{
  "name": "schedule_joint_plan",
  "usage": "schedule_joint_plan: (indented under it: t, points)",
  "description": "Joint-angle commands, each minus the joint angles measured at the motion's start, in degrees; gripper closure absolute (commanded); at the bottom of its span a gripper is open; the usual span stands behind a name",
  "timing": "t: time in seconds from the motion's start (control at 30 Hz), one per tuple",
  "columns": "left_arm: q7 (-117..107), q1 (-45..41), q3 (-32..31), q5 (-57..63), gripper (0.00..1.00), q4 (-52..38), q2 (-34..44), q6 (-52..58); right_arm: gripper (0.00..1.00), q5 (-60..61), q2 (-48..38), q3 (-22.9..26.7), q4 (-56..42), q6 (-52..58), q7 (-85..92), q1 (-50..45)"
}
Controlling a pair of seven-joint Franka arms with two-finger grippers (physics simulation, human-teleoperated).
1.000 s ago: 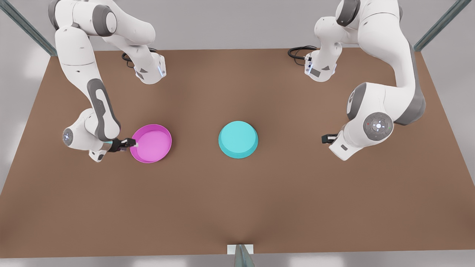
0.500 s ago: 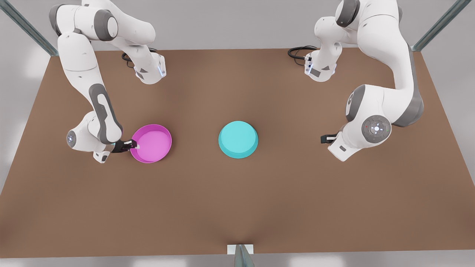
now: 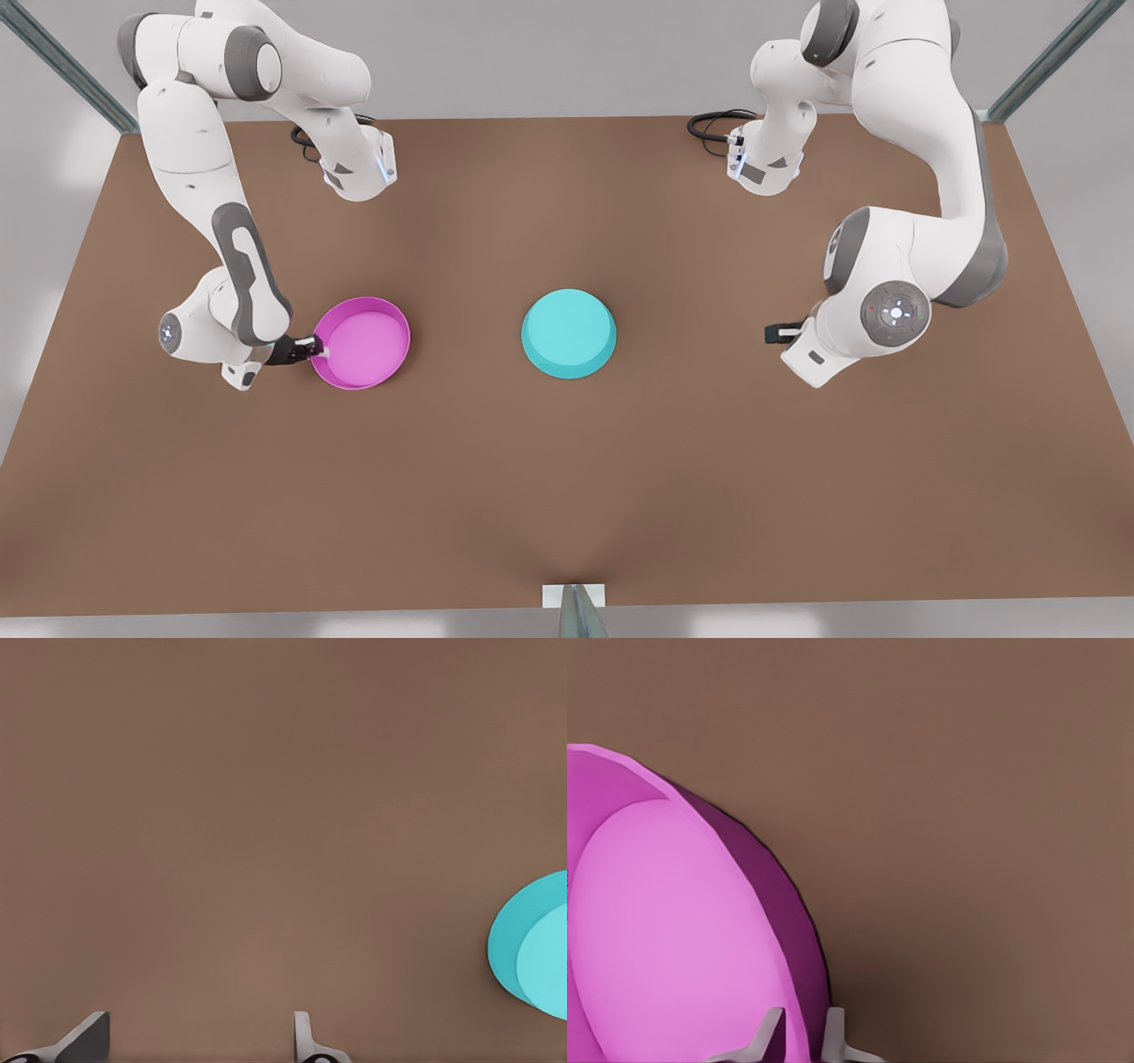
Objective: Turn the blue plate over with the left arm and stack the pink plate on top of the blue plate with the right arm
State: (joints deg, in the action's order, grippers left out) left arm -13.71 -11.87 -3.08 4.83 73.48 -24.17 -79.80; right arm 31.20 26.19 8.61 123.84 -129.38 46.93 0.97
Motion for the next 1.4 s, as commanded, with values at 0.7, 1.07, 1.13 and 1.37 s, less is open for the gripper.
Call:
schedule_joint_plan:
  t: [0.7, 1.07, 1.13, 1.37]
  points:
    - [0.0, 0.0, 0.0, 0.0, 0.0, -0.3, -0.2, 0.8, 0.79, 0.1, -4.6, -0.7, -2.6, 3.3, -3.4, -7.7]
    - [0.0, 0.1, 0.1, 0.1, 0.0, -0.2, -0.3, 0.7, 0.79, 3.9, -6.8, -12.3, -2.8, -6.4, -27.4, -20.5]
    - [0.0, 0.1, 0.1, 0.1, 0.0, -0.2, -0.3, 0.7, 0.79, 3.9, -6.3, -13.4, -3.7, -10.2, -34.4, -25.6]
    - [0.0, 0.1, 0.2, 0.3, 0.0, -0.3, -0.4, 0.5, 0.79, 3.9, -4.5, -15.7, -3.3, -16.8, -44.6, -32.0]
